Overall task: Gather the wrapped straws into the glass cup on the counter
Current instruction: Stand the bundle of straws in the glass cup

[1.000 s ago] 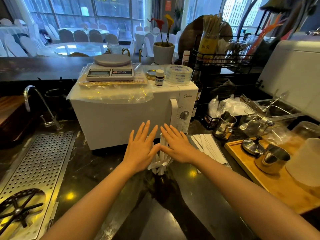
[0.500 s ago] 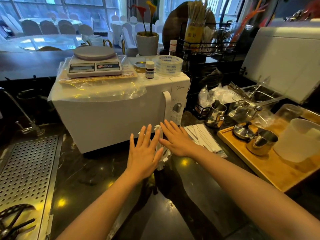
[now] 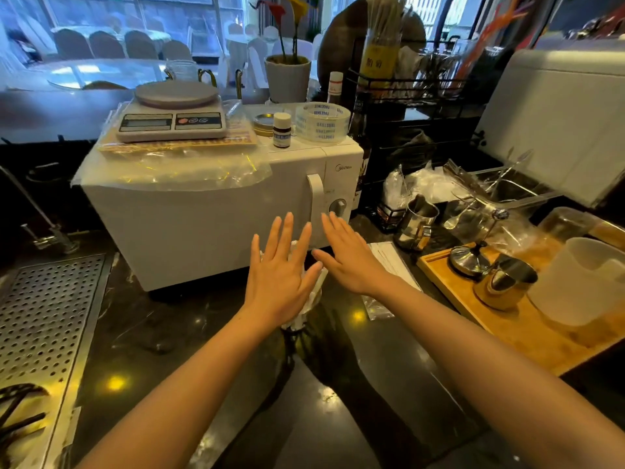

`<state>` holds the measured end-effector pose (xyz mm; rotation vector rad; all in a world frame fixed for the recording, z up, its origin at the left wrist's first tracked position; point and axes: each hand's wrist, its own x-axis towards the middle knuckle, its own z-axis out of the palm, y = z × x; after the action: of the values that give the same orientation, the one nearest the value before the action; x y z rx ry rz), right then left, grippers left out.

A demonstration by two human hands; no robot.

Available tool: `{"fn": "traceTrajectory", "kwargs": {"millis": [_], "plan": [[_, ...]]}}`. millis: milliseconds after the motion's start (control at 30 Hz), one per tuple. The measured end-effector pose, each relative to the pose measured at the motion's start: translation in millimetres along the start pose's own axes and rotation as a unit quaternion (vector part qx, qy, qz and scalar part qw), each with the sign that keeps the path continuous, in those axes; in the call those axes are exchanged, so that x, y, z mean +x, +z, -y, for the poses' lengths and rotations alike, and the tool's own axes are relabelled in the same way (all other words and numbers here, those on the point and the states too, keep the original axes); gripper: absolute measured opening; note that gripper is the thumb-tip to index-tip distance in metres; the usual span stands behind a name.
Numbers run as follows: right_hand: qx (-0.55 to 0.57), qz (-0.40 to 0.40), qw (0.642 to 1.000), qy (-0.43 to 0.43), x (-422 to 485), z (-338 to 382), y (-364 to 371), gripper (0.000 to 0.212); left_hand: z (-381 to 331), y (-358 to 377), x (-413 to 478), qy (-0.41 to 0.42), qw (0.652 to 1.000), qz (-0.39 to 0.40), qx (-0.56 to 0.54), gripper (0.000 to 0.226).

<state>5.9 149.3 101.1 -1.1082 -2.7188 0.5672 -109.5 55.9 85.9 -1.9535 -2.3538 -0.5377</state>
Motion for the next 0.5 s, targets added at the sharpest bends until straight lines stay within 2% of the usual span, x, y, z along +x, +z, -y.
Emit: {"fn": "traceTrajectory", "kwargs": {"millis": [167, 267, 367, 500], "plan": [[-0.007, -0.006, 1.000, 0.008, -14.2, -43.6, -16.4, 0.068, -44.2, 11.7, 18.3, 0.002, 0.999, -0.035, -0.012, 0.066], [-0.021, 0.009, 0.999, 0.026, -25.2, -81.9, -23.8, 0.068, -77.1, 28.8, 28.0, 0.015, 0.999, -0.027, -0.021, 0.066], [-0.016, 0.025, 0.998, 0.059, -32.0, -122.3, -26.1, 0.070, -102.7, 54.7, 41.2, 0.000, 0.999, 0.026, -0.021, 0.064], [0.032, 0.061, 0.990, 0.120, -39.6, -158.4, -19.6, 0.069, -117.8, 94.5, 56.2, -0.125, 0.976, 0.130, -0.121, 0.067]]}}
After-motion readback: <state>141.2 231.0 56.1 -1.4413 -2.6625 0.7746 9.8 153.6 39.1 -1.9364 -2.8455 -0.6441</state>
